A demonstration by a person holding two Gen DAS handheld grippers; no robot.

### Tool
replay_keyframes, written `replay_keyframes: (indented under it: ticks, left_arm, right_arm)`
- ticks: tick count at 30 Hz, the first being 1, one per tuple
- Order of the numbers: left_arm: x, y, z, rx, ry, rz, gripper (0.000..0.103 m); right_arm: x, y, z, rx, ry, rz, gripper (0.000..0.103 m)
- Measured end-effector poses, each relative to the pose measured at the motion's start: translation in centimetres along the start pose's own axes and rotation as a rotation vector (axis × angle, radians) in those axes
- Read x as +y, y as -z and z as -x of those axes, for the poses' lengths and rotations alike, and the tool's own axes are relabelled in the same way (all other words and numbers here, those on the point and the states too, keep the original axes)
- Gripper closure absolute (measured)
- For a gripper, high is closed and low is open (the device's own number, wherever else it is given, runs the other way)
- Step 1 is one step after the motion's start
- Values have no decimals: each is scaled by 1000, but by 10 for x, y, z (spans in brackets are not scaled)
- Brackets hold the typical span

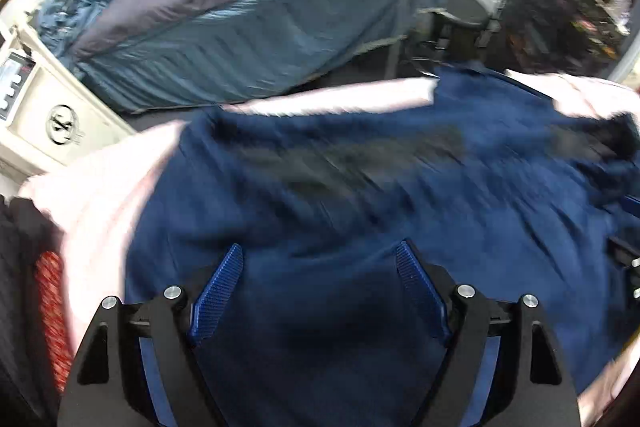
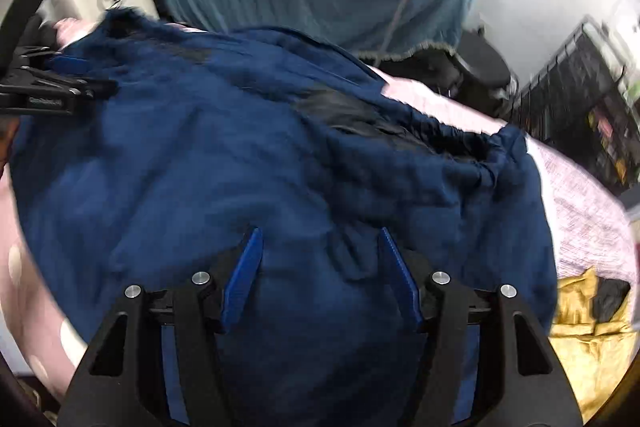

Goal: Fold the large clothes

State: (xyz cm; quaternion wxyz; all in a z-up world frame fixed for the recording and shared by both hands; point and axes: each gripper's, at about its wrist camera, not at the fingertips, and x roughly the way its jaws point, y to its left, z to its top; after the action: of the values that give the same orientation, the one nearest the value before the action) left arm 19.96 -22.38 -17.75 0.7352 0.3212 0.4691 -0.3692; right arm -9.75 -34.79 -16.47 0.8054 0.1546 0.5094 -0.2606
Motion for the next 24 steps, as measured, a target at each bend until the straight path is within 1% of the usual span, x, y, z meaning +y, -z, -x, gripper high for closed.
replay_keyframes:
  ticks: [1,2,3,4,6,8,9,10,11,12,14,17,18,19,20,21,22,23,24]
  left_arm:
    - [6,-8,-3,10,11,5,25]
    - [12,-17,-14,42,49,26,23]
    - [14,-23,-24,75,66,42,21]
    - [13,-23,-32,94,74,48,20]
    - [21,-25,-46,117,95,82,17]
    - [27,-29,-57,141,125,139,14]
    - [28,-30,-62,151,134,152,11]
    - [27,-30,-64,157,131,150,11]
    - [23,-32,-67,168,111,131,9]
    - [20,-28,-69,172,97,115,7]
    - [17,-27,-68,172,79,109,6]
    - [18,-29,-63,164,104,116,6]
    - [23,-29,-56,161,123,128,7]
    - [29,-28,-45,147,144,148,7]
    - [38,-27,-28,104,190,186,7]
    - [44,-25,-16,73,221,211,7]
    - [50,-25,-5,47,248,235,7]
    - [57,-24,5,27,267,254,6]
    - [66,-22,17,8,279,271,6]
  right_arm:
    - [-20,-7,-7,6,-4,-79,56]
    - [-38,-13,-14,14,-25,-153,58]
    - [-53,-16,-22,24,-66,-222,60]
    - [-70,-19,-34,49,-104,-292,72]
    - [-89,-21,-51,81,-122,-386,87]
    - [-106,-14,-69,107,-201,-535,88]
    - [-109,-12,-77,125,-223,-577,88]
    - [-108,-10,-81,127,-222,-584,88]
    - [-106,-10,-82,121,-211,-573,88]
    - [-101,-11,-82,115,-182,-541,88]
    - [-86,-8,-75,106,-143,-492,86]
    - [-81,-9,-63,113,-142,-478,86]
    - [-83,-9,-58,115,-150,-492,84]
    - [-86,-7,-47,100,-167,-515,80]
    - [-87,-5,-36,76,-185,-529,76]
    - [-88,-2,-24,49,-199,-538,59]
    - [-90,2,-8,16,-206,-542,39]
    - [-91,7,8,-18,-194,-542,33]
    - [-92,10,16,-39,-190,-540,32]
